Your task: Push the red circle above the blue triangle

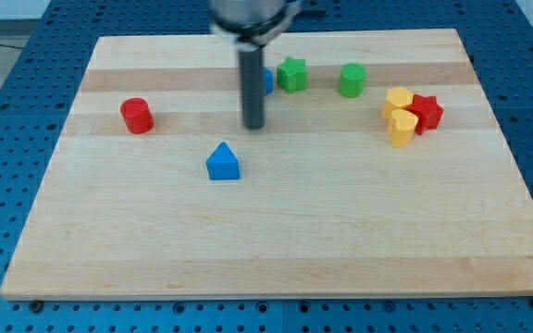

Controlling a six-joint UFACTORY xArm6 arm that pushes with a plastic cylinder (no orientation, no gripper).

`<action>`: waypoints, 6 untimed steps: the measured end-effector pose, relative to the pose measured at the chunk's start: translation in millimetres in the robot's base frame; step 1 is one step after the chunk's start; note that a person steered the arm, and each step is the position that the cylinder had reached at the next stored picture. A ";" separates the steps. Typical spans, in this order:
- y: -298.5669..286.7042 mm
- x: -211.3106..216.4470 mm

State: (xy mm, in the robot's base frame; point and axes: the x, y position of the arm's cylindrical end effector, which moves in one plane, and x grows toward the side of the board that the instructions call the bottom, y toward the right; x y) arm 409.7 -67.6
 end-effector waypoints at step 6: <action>-89.1 -35.7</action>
